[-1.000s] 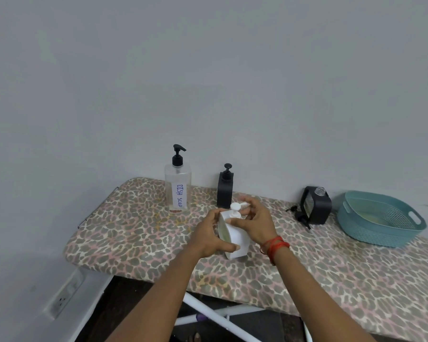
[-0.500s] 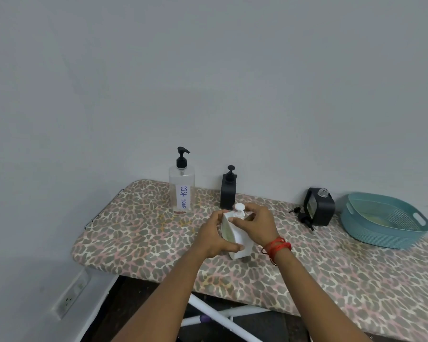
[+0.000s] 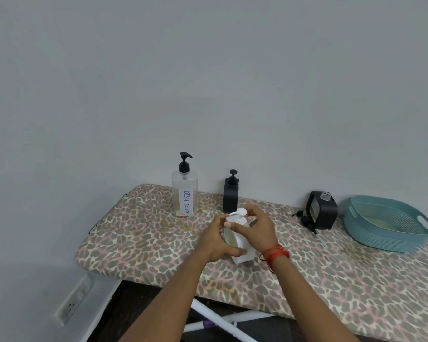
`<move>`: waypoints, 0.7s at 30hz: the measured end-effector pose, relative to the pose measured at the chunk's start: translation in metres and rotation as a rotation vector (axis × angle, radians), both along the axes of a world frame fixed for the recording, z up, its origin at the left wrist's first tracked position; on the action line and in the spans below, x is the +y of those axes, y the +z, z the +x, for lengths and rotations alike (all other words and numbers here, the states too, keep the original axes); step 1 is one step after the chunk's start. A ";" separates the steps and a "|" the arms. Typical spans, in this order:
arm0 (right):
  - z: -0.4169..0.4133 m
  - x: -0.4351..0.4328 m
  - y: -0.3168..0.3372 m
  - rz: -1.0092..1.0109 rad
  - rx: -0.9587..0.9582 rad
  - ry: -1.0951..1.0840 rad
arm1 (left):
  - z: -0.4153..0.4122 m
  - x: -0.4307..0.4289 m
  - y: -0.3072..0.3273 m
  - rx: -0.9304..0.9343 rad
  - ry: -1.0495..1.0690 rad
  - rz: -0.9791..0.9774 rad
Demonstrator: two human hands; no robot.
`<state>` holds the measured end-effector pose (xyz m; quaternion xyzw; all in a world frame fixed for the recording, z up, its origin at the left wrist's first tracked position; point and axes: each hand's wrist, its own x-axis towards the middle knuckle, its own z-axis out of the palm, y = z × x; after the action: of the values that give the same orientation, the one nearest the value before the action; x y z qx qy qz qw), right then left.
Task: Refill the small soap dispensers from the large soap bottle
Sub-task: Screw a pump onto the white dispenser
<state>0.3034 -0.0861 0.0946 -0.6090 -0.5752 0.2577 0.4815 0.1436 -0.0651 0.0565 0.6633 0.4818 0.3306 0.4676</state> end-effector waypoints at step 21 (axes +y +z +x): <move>0.010 -0.003 0.030 0.127 -0.091 0.035 | 0.002 0.000 0.001 0.054 0.014 0.043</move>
<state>0.3137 -0.0894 0.1247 -0.5781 -0.6222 0.2013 0.4880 0.1457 -0.0655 0.0576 0.6784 0.4915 0.3261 0.4379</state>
